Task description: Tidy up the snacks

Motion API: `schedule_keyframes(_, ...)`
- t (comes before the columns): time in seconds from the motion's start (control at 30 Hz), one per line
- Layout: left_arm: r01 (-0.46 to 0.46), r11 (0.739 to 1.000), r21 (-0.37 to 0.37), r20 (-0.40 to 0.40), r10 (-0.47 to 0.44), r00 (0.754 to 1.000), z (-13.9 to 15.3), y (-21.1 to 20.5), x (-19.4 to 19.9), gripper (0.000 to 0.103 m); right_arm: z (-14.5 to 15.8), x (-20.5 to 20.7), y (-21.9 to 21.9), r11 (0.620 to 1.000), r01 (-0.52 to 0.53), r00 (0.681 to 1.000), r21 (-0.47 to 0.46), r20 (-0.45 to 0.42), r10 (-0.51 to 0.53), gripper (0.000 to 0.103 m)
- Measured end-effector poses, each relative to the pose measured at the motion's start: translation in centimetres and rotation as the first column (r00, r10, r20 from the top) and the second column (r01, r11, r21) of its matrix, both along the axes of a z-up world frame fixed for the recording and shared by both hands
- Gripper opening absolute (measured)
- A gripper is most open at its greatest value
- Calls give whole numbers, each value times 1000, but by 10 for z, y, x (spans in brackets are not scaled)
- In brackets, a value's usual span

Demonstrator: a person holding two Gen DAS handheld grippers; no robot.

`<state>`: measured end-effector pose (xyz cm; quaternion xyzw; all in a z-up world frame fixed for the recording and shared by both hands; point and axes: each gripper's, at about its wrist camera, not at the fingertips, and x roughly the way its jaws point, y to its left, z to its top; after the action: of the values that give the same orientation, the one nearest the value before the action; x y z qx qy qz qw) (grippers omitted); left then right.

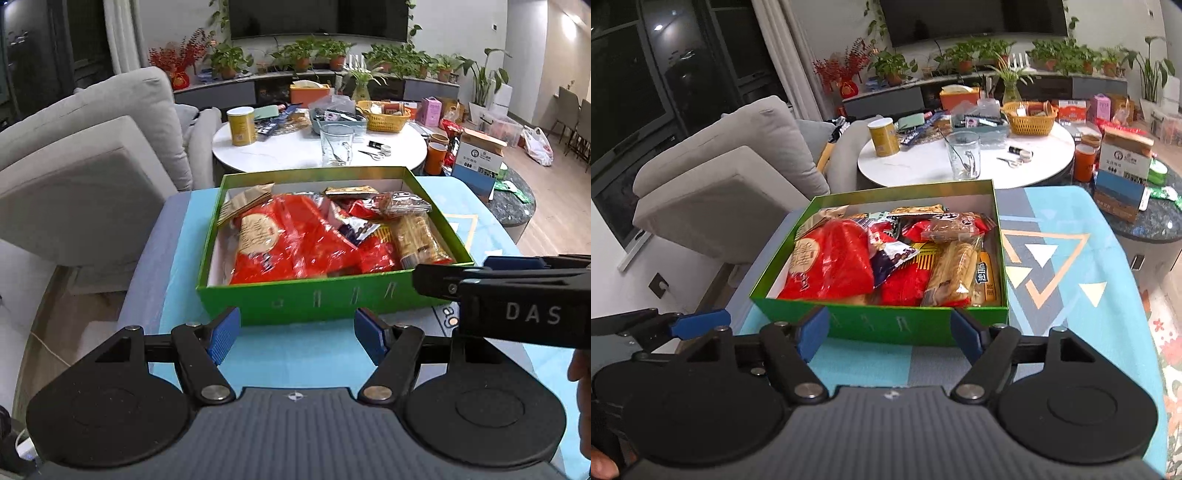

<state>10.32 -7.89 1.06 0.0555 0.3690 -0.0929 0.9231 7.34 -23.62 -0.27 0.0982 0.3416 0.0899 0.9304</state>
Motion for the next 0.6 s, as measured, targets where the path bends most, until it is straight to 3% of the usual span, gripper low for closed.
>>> schedule_keyframes(0.27, -37, 999, 6, 50, 37, 998, -5, 14, -30, 66, -10, -29, 8, 1000, 17, 1000, 13, -2, -17, 82)
schedule_keyframes(0.6, -53, 998, 39, -11, 53, 999, -29, 26, -47, 66, -29, -42, 18, 999, 30, 997, -15, -65, -31, 82)
